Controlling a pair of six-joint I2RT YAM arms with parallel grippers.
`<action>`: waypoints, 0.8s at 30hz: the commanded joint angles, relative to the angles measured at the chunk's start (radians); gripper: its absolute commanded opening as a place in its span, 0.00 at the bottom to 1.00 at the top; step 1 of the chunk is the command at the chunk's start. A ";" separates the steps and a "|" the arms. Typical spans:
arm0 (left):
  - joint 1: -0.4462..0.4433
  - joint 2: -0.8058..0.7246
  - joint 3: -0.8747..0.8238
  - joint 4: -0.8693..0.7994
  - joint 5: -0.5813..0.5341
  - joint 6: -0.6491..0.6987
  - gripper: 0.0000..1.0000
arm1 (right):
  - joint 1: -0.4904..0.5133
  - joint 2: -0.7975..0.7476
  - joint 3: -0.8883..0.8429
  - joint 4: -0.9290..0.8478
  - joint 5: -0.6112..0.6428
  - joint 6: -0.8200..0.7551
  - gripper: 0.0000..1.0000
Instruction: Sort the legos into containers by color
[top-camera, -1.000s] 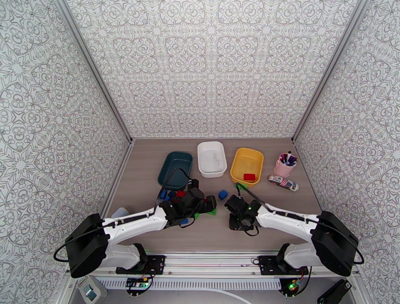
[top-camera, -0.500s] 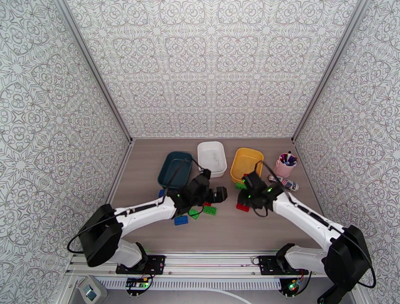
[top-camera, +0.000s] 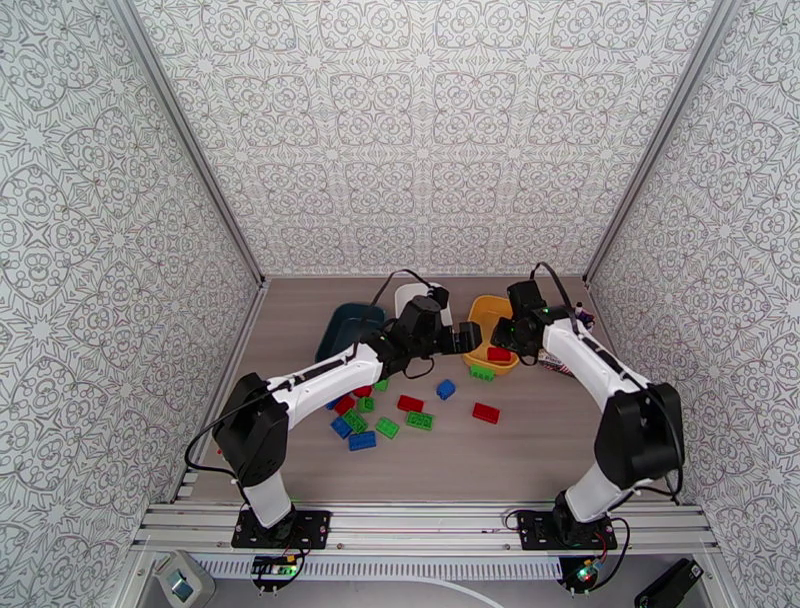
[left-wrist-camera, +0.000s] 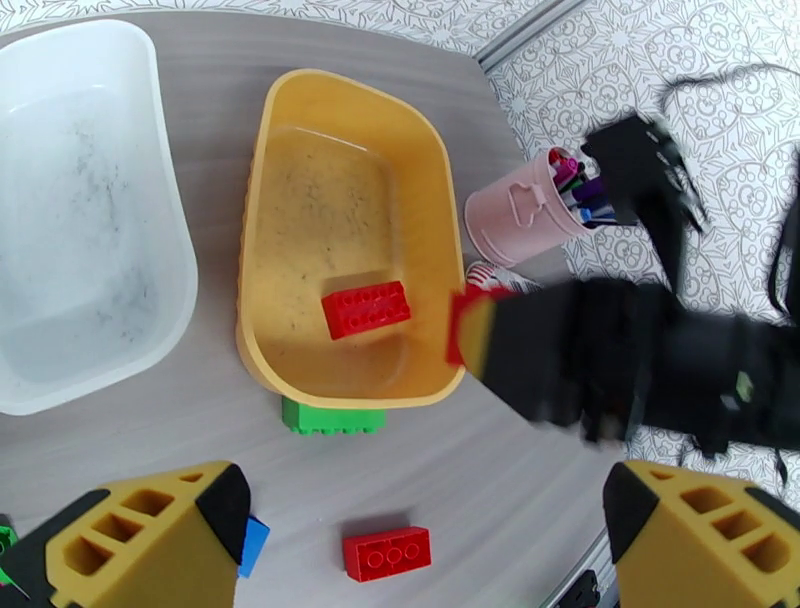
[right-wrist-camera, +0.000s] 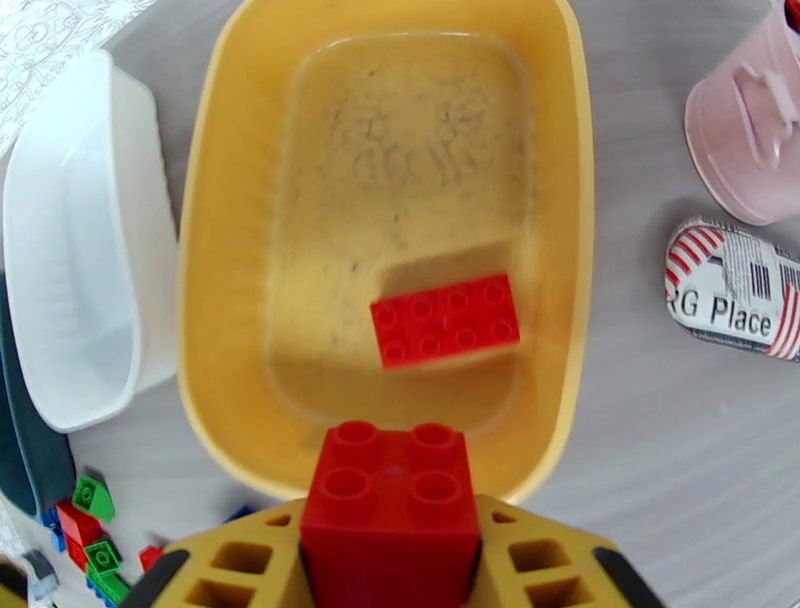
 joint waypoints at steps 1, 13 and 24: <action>-0.003 -0.036 -0.037 -0.045 -0.005 0.027 0.99 | -0.006 0.004 0.059 -0.047 -0.014 -0.037 0.52; -0.033 -0.129 -0.149 -0.083 -0.111 0.051 0.99 | -0.005 -0.158 -0.073 -0.053 -0.045 -0.045 0.66; -0.059 -0.291 -0.346 -0.096 -0.177 0.034 0.99 | -0.001 -0.439 -0.349 -0.041 -0.079 -0.038 0.89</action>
